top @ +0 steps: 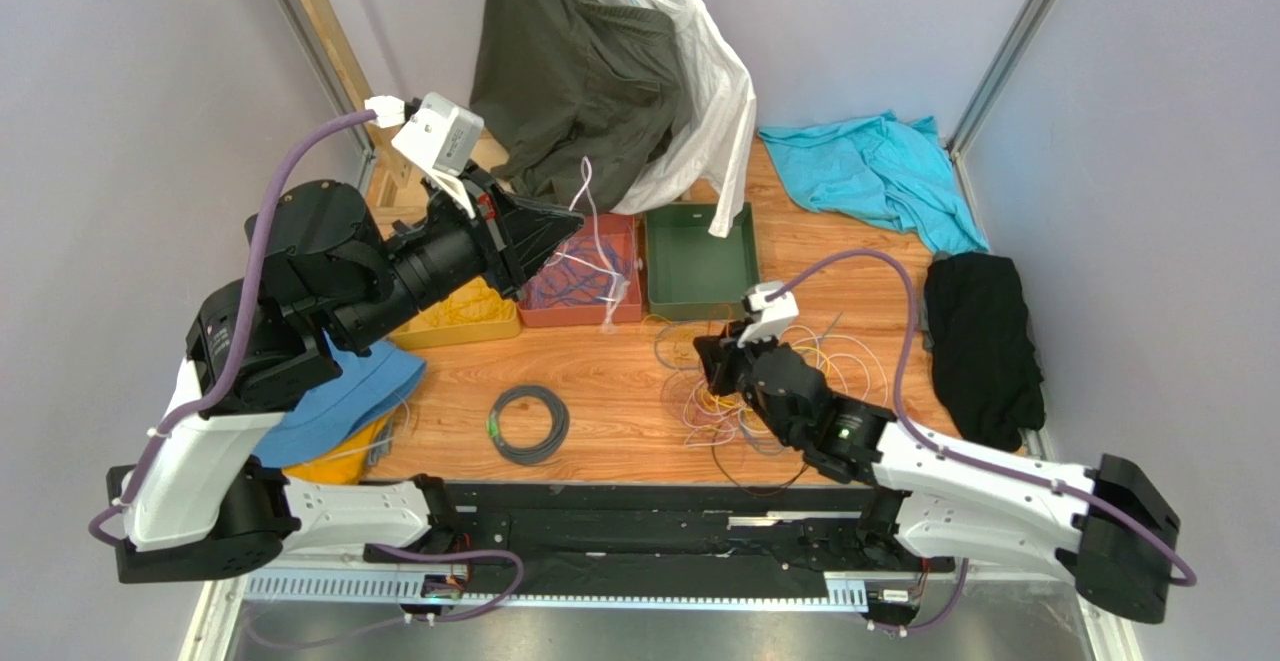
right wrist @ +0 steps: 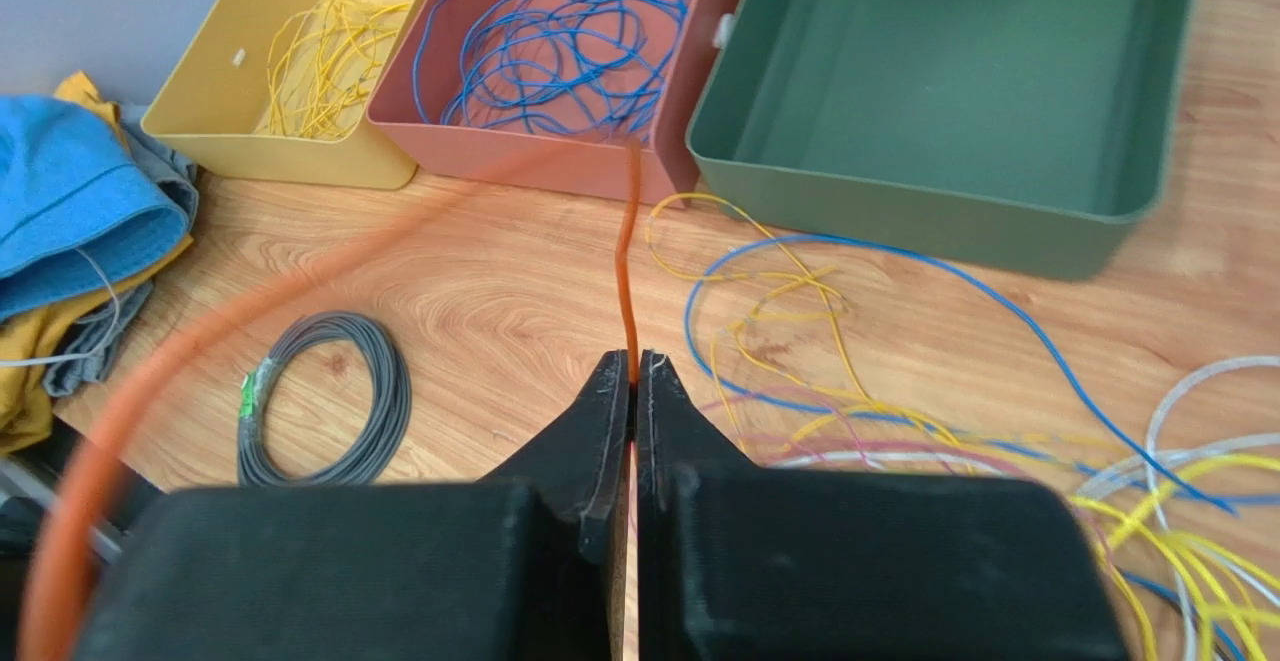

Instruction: Untangle the cables

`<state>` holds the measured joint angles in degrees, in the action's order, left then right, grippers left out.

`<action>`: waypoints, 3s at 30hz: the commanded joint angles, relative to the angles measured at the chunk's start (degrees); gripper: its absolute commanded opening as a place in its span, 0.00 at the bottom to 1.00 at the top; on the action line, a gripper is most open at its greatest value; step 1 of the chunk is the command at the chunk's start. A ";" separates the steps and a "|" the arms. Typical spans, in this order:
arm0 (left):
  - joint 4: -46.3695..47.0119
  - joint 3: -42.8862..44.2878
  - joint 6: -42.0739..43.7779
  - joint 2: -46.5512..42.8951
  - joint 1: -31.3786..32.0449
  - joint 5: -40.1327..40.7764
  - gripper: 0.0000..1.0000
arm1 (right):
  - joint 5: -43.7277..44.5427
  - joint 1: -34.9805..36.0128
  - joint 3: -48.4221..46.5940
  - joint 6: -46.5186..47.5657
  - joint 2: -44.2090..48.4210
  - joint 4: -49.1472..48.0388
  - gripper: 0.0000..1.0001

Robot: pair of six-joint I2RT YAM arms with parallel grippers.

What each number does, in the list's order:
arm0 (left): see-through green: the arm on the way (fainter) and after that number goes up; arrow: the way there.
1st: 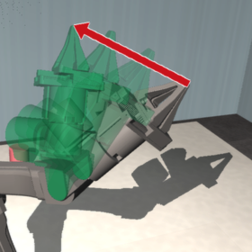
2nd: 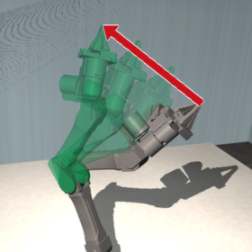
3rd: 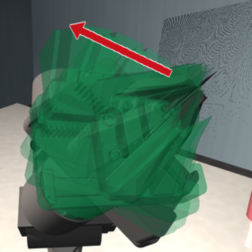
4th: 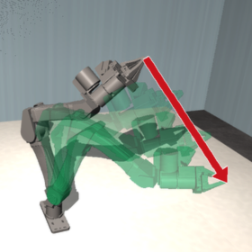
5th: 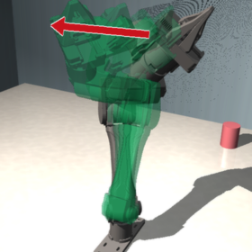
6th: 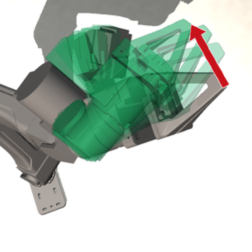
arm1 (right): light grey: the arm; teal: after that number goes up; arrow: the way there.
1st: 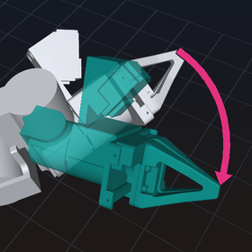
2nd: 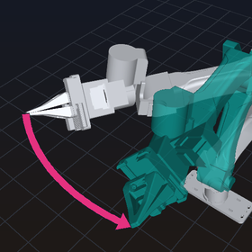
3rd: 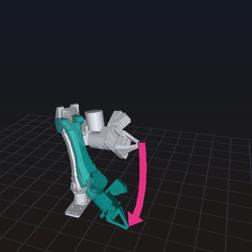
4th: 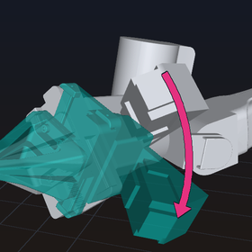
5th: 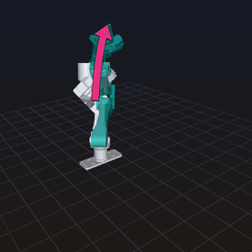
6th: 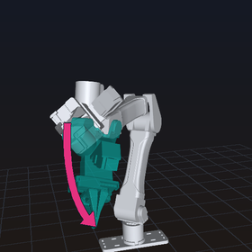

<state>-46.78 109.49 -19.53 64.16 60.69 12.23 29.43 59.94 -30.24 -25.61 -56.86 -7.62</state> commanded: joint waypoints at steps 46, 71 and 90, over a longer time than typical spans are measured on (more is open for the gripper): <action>37.55 -16.08 -2.53 33.21 -16.74 -1.50 0.00 | 2.83 0.00 -6.06 -3.22 41.22 37.76 0.79; 58.91 -36.18 -6.13 31.75 -16.31 -0.38 0.97 | 3.70 0.00 -2.37 -3.13 41.66 35.83 0.79; 53.73 -79.51 -24.23 3.09 3.83 11.32 0.81 | 0.72 0.00 4.40 -9.37 36.03 32.40 0.73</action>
<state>6.46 34.15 -37.65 72.86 63.92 20.88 31.42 59.86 -26.04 -33.65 -20.08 27.77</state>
